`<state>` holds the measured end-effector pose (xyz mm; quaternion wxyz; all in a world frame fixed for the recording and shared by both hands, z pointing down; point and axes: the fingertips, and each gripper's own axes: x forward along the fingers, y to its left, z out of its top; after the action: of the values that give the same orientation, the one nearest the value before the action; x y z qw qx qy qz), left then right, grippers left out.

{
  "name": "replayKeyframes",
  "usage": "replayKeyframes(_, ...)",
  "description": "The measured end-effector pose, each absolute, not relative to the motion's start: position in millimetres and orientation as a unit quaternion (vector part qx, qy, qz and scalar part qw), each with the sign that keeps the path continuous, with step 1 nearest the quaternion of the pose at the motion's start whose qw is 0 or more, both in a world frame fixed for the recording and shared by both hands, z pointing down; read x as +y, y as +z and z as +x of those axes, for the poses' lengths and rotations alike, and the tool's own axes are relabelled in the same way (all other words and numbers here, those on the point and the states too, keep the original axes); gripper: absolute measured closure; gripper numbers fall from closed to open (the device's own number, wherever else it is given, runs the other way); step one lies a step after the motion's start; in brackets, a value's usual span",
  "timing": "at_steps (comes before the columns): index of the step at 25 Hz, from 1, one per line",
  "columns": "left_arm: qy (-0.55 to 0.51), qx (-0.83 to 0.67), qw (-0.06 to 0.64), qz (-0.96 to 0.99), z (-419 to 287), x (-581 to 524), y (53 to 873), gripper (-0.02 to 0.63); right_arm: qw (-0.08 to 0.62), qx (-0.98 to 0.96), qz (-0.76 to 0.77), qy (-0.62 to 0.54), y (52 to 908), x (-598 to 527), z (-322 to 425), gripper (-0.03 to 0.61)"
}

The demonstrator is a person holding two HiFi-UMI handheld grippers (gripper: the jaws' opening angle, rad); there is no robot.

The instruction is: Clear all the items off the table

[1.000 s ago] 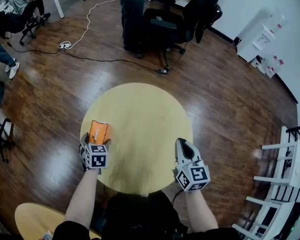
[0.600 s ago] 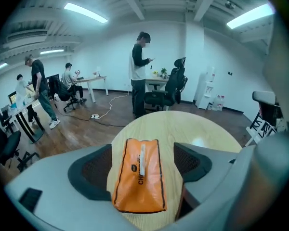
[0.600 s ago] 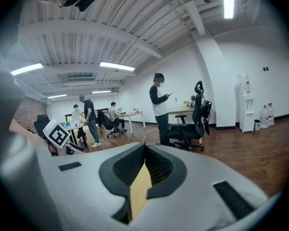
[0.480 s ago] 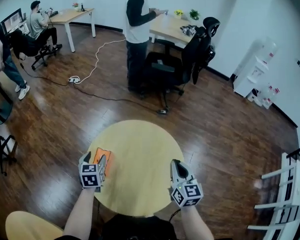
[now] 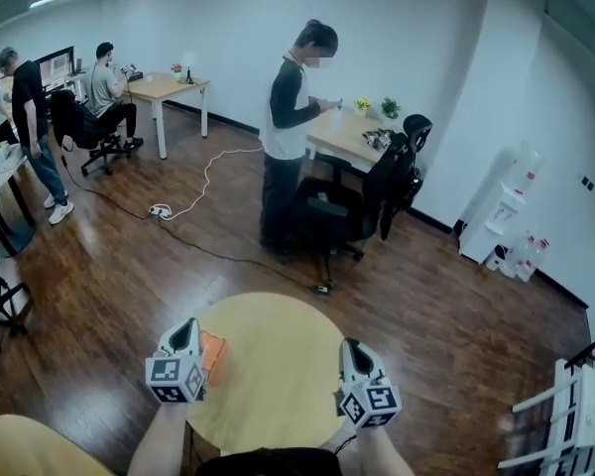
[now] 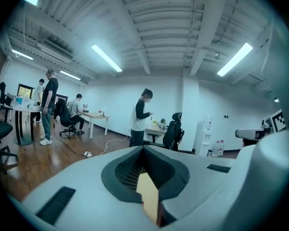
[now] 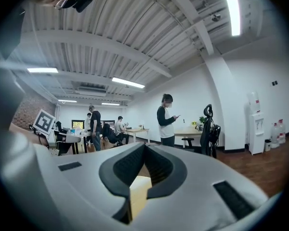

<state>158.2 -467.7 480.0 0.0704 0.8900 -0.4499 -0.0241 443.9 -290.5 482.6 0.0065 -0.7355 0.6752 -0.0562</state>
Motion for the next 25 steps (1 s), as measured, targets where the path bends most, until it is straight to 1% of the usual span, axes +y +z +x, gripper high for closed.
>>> replayKeyframes(4, -0.069, -0.439, 0.067, 0.893, 150, -447, 481, 0.614, 0.016, 0.672, -0.739, -0.047, 485, -291, 439, 0.574)
replayKeyframes(8, -0.103, -0.436, 0.047, 0.893, 146, -431, 471, 0.614, 0.021, 0.674, -0.737, -0.044, 489, -299, 435, 0.574)
replayKeyframes(12, -0.113, -0.435, 0.039, 0.892, 140, -430, 462, 0.614, 0.022, 0.681, -0.731, -0.037, 479, -308, 430, 0.574)
replayKeyframes(19, -0.122, -0.447, 0.046, 0.885, 129, -432, 460, 0.614, 0.029, 0.686, -0.726, -0.038, 480, -311, 432, 0.574)
replayKeyframes(23, -0.137, -0.453, 0.067, 0.878, 126, -433, 455, 0.614, 0.035, 0.691, -0.721, -0.039, 479, -311, 435, 0.574)
replayKeyframes(25, -0.138, -0.453, 0.066, 0.879, 127, -431, 454, 0.614, 0.038, 0.693, -0.719, -0.036, 476, -311, 438, 0.574)
